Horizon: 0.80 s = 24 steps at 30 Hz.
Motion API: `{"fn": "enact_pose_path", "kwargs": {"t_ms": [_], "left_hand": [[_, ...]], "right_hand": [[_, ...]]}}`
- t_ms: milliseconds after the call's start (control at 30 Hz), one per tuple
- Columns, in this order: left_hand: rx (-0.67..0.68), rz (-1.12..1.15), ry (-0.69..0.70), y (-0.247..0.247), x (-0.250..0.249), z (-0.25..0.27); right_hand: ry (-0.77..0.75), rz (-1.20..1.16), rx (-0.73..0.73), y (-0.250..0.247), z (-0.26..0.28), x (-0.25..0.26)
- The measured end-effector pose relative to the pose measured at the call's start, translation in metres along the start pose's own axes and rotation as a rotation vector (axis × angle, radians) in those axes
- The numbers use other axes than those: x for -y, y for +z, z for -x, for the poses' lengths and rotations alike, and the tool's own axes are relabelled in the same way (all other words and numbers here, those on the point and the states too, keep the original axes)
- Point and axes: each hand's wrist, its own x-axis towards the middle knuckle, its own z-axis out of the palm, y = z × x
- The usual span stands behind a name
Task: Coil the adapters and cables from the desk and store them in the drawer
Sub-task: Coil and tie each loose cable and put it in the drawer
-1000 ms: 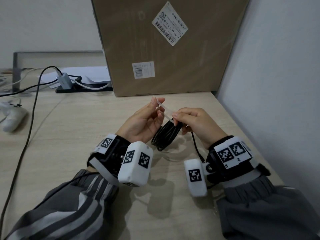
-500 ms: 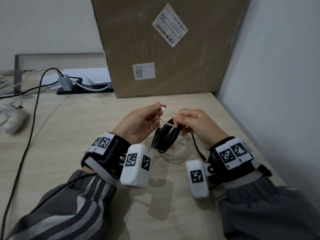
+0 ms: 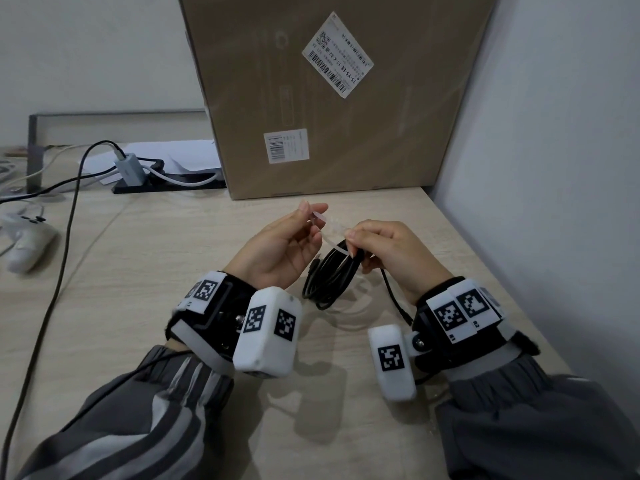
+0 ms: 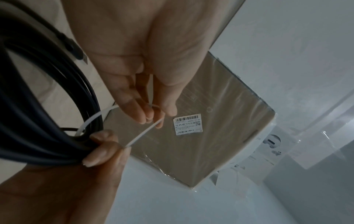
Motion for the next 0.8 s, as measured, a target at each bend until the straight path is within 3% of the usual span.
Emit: {"fn": "enact_pose_path", "kwargs": {"t_ms": [800], "left_hand": [[0.039,-0.056,0.011,0.0004,-0.0022,0.0025]], "right_hand": [[-0.004,0.005,-0.026,0.0012,-0.0003,0.0000]]}}
